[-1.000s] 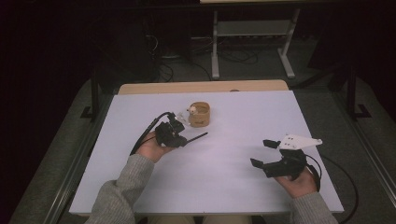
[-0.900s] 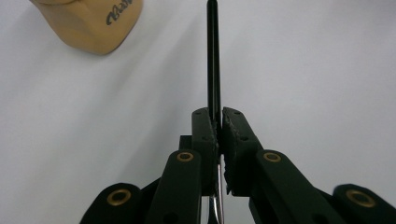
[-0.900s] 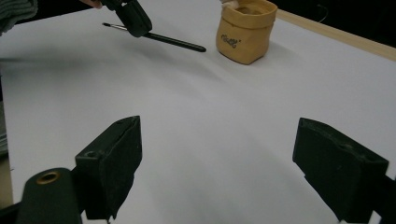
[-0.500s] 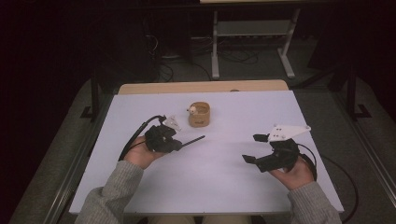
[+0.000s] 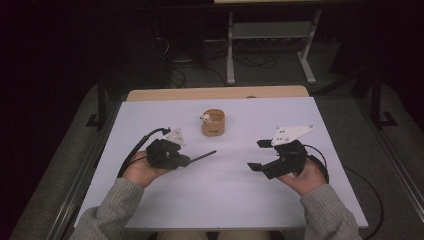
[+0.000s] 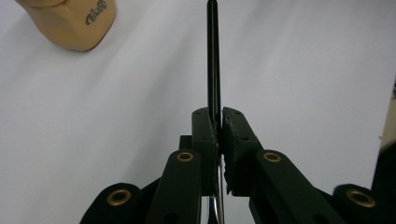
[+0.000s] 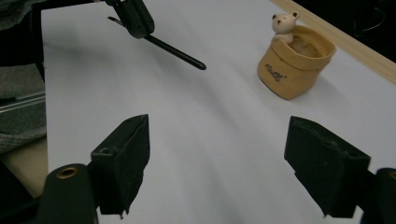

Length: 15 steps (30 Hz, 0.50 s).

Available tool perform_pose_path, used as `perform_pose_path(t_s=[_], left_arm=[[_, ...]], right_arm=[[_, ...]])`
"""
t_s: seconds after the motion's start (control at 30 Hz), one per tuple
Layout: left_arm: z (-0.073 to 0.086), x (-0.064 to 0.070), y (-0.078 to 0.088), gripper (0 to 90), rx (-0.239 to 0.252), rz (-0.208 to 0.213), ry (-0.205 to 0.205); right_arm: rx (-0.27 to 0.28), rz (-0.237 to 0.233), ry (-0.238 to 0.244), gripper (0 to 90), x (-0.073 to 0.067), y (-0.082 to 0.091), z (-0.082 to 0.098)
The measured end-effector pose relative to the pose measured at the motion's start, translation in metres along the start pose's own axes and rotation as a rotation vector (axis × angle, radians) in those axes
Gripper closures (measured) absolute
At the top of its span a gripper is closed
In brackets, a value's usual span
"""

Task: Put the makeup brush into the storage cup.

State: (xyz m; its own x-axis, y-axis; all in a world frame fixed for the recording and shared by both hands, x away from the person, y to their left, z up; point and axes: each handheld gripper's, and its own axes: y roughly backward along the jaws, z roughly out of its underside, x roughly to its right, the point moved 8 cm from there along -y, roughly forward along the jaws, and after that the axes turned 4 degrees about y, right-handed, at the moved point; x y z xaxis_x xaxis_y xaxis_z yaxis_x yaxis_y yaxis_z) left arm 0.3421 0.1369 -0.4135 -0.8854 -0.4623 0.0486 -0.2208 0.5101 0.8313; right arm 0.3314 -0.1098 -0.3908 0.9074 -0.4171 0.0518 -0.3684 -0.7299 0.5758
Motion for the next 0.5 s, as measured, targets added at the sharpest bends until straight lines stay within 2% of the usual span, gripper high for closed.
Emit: perform_pose_path(t_s=[0.5], left_arm=[[-0.003,0.014,-0.008,84.1,-0.024,0.038,-0.054]], right_arm=[[-0.042,-0.074,0.047,24.7,-0.008,-0.023,-0.009]])
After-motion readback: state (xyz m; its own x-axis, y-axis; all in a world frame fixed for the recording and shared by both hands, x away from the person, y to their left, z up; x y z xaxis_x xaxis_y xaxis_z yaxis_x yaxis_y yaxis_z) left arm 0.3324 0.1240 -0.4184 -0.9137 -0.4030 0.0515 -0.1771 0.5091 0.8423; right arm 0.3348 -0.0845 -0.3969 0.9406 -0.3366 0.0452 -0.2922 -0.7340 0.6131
